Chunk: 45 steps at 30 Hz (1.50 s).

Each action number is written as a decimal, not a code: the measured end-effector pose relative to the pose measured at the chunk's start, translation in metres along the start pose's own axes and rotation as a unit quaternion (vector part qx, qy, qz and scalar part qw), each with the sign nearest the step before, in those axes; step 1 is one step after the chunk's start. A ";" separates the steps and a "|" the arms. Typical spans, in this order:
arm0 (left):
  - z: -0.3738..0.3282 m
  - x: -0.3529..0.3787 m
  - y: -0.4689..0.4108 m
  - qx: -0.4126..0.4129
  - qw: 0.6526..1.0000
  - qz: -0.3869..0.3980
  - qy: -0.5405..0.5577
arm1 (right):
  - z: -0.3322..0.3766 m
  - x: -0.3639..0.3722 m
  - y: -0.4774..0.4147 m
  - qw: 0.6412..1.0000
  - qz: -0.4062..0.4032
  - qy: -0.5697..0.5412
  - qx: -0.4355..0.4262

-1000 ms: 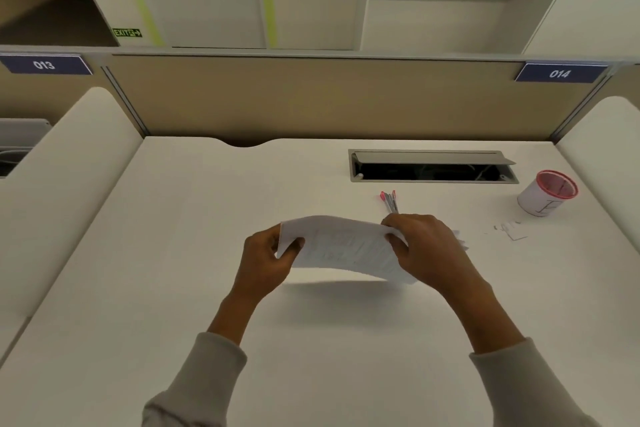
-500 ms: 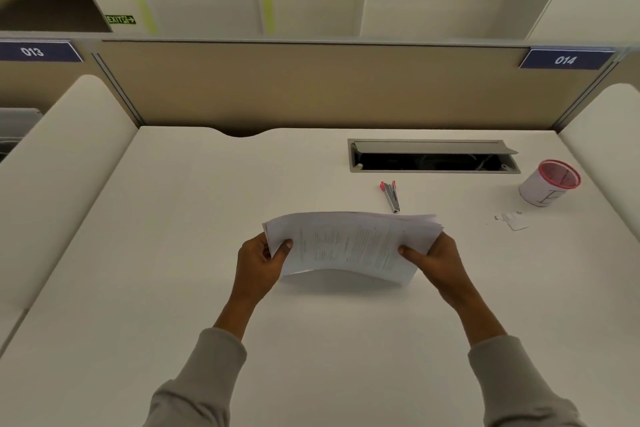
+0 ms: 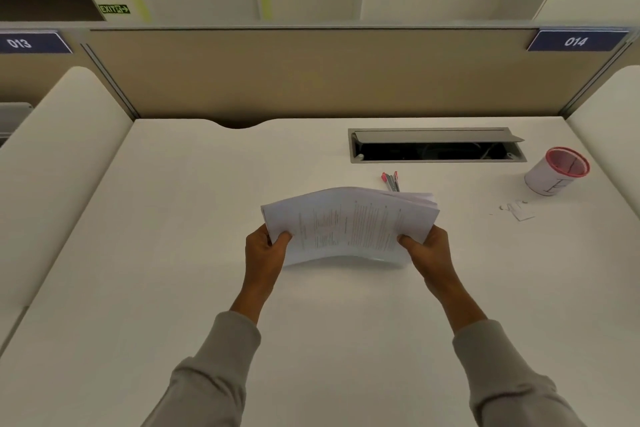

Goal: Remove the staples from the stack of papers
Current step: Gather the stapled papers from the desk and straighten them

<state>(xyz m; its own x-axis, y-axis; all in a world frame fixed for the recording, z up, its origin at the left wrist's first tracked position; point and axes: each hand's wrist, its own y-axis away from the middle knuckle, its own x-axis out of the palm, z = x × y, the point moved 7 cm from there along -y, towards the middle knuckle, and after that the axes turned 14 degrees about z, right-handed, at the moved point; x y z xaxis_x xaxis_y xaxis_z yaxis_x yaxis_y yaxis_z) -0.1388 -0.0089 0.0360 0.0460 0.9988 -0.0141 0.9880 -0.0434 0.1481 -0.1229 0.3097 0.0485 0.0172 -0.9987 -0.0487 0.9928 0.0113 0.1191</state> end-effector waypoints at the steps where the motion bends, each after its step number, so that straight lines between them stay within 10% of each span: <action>1: -0.003 0.000 -0.002 0.005 1.000 -0.001 0.003 | 0.003 -0.001 -0.001 1.000 0.001 0.002 -0.006; 30: -0.081 -0.008 -0.027 0.102 0.987 0.041 -0.121 | 0.081 -0.022 0.004 0.996 -0.043 0.030 -0.071; 39: -0.106 0.001 -0.013 0.078 0.958 0.058 0.268 | 0.059 -0.003 0.027 0.977 -0.029 -0.213 -0.007; 45: -0.154 0.023 -0.007 0.144 0.935 0.087 0.311 | 0.035 0.043 0.045 0.933 -0.002 -0.354 0.068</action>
<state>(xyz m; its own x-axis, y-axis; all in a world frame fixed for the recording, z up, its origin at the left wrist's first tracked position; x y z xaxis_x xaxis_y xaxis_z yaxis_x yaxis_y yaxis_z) -0.1670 0.0176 0.1868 0.2037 0.7909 0.5770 0.9763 -0.1201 -0.1800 -0.0818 0.2654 0.0870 -0.1168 -0.7818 0.6126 0.9677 0.0493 0.2474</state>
